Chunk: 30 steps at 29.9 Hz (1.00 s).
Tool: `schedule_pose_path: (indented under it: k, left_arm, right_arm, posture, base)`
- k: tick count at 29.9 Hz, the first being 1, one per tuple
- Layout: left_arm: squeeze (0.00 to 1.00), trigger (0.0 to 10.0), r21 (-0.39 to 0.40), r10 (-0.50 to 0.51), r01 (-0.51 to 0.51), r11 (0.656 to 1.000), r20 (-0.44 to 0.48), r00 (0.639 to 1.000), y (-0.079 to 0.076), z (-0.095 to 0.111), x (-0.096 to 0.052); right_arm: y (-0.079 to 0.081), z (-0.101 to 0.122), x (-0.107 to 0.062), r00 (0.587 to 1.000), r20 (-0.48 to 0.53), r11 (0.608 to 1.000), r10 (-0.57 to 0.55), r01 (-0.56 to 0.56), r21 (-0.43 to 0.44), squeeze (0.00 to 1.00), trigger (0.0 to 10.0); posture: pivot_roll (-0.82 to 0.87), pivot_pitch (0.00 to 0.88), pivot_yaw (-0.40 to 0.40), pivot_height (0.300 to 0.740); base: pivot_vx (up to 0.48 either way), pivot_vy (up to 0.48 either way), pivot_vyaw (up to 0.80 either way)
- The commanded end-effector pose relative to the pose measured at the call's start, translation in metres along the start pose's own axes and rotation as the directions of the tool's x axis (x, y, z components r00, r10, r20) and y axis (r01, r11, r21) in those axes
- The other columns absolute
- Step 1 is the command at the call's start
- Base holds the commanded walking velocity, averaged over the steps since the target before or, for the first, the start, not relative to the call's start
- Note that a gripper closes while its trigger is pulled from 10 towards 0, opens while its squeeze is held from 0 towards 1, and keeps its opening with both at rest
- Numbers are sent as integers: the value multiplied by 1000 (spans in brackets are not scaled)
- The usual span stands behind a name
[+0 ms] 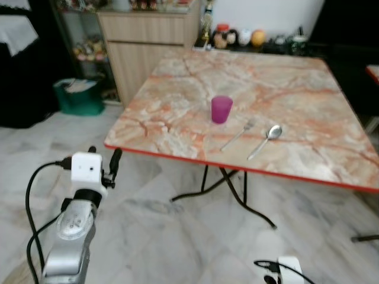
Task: Setting the table
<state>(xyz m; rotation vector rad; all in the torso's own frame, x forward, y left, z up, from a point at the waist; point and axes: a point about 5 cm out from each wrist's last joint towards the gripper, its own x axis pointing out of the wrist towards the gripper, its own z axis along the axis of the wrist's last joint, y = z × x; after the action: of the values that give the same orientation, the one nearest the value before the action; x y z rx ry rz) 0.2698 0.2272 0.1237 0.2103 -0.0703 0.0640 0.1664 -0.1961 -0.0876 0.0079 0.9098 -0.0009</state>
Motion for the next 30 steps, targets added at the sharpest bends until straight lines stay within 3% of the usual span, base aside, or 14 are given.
schedule_pose_path:
  k: [1, 11, 20, 26, 28, 29, 30]
  left_arm:
    - [0, 10000, -11, -16, 16, 1000, -8, 1000, -3, -3, -1]
    - [0, 10000, -19, -2, -1, 1000, -192, 981, 1, -53, -23]
    - [0, 10000, -35, 23, -39, 999, -370, 929, 0, -103, -53]
    - [0, 10000, -64, -58, 29, 998, -518, 854, -12, -134, -66]
    - [0, 10000, -79, -91, 55, 995, -595, 798, -19, -151, -76]
    - [0, 10000, -79, -91, 55, 995, -595, 798, -19, -151, -76]
    - [0, 10000, -79, -103, 68, 994, -624, 775, -21, -158, -80]
  right_arm:
    - [-3, 4, 1, 1000, 3, 1000, -18, 18, -15, 0, 10000]
    - [16, -1, 3, 1000, -20, 1000, -20, 19, -14, 0, 10000]
    - [31, -1, 4, 1000, -15, 1000, -16, 16, -12, 0, 10000]
    - [39, 6, 6, 1000, 3, 1000, -13, 13, -9, 0, 10000]
    - [22, 17, 7, 999, 31, 999, -33, 33, 0, 0, 10000]
    - [22, 17, 7, 999, 31, 999, -33, 33, 0, 0, 10000]
    - [15, 22, 8, 998, 51, 999, -49, 48, 9, 0, 10000]
  posture:
    - [8, 0, 47, 740]
    - [7, 0, 50, 740]
    - [10, 0, 46, 740]
    - [4, 0, 46, 740]
    - [3, 0, 48, 740]
    - [3, 0, 48, 740]
    - [0, 0, 48, 740]
  base:
    - [0, 0, -688]
    - [0, 0, -678]
    - [0, 0, 0]
    - [0, 0, 0]
    - [0, 0, 0]
    - [0, 0, 0]
    - [0, 0, 0]
